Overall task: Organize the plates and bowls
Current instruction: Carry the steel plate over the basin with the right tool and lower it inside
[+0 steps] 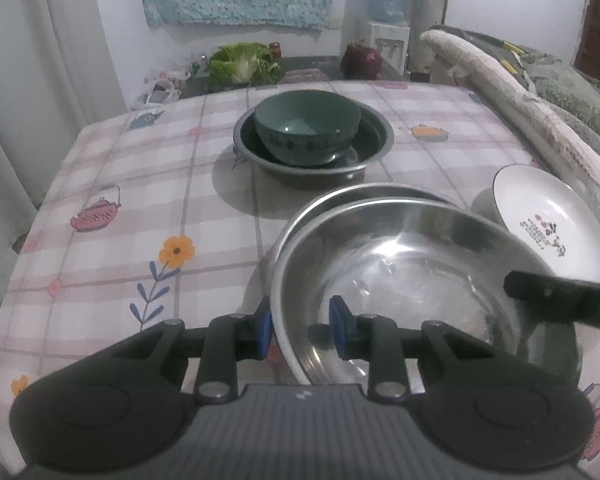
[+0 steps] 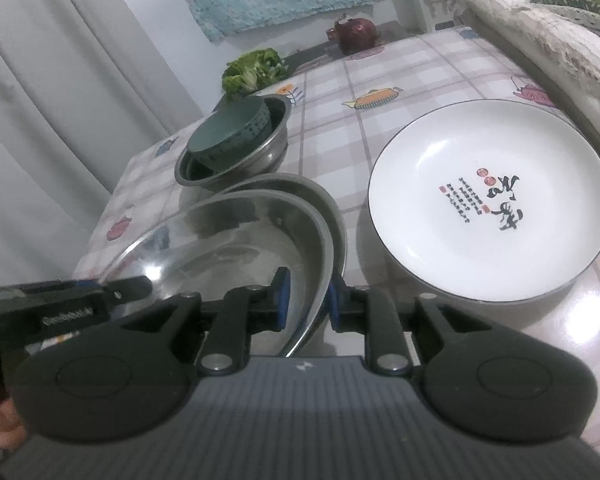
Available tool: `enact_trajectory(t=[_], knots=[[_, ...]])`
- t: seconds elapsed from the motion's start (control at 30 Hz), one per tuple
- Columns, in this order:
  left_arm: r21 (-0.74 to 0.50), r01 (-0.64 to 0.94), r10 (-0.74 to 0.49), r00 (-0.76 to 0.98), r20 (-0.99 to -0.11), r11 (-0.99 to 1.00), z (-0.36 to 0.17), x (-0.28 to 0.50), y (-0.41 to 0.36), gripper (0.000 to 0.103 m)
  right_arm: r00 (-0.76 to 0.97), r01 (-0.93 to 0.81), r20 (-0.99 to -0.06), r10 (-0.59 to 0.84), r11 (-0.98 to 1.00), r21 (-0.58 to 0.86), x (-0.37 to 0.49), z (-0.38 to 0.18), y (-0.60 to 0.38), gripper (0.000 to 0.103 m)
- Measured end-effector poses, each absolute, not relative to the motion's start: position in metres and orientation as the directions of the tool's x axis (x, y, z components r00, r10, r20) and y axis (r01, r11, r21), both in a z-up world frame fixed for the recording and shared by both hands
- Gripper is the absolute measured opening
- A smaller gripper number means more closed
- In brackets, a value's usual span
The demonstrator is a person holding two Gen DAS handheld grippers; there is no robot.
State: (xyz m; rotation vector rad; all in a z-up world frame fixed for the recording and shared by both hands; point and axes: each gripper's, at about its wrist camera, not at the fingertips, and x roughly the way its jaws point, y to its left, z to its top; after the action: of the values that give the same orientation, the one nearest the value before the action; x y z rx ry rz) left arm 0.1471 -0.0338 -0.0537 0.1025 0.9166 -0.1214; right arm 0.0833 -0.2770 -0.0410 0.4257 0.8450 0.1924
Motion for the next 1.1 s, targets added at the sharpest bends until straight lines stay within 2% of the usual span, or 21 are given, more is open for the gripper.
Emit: enact_trajectory(t=[0.13,0.37,0.47,0.7,0.73,0.8,0.83,0.9,1.1], knots=[[0.023,0.155,-0.074,0.593,-0.802,0.988,-0.056,0.145,-0.033,0.030,0.652,0.006,-0.685,0.324,0.902,0.432,0.084,-0.041,-0.277,0.025],[0.031,0.155,-0.074,0.622,-0.779,0.987,-0.048,0.138,-0.030,0.037,0.665,0.003,-0.678,0.313,0.907,0.421,0.082,-0.037,-0.275,0.041],[0.049,0.144,-0.053,0.630,-0.775,0.988,-0.049,0.138,-0.028,0.038,0.666,0.006,-0.679,0.309,0.908,0.419,0.080,-0.037,-0.275,0.042],[0.087,0.139,-0.019,0.624,-0.781,0.986,-0.061,0.144,-0.030,0.038,0.650,0.028,-0.703,0.288,0.915,0.402,0.081,-0.048,-0.271,0.040],[0.095,0.143,-0.015,0.623,-0.782,0.985,-0.063,0.145,-0.032,0.033,0.647,0.033,-0.706,0.286,0.915,0.401,0.082,-0.051,-0.270,0.038],[0.100,0.144,-0.012,0.623,-0.782,0.985,-0.066,0.145,-0.032,0.021,0.641,0.038,-0.710,0.292,0.911,0.410,0.086,-0.056,-0.269,0.025],[0.108,0.139,-0.002,0.623,-0.782,0.984,-0.067,0.145,-0.032,0.018,0.637,0.038,-0.713,0.294,0.912,0.409,0.088,-0.058,-0.267,0.025],[0.108,0.132,0.002,0.625,-0.781,0.985,-0.068,0.145,-0.030,0.015,0.635,0.033,-0.717,0.288,0.917,0.398,0.089,-0.059,-0.264,0.024],[0.102,0.108,0.013,0.623,-0.782,0.989,-0.065,0.142,-0.020,0.015,0.619,0.000,-0.717,0.321,0.913,0.408,0.091,-0.059,-0.257,0.022]])
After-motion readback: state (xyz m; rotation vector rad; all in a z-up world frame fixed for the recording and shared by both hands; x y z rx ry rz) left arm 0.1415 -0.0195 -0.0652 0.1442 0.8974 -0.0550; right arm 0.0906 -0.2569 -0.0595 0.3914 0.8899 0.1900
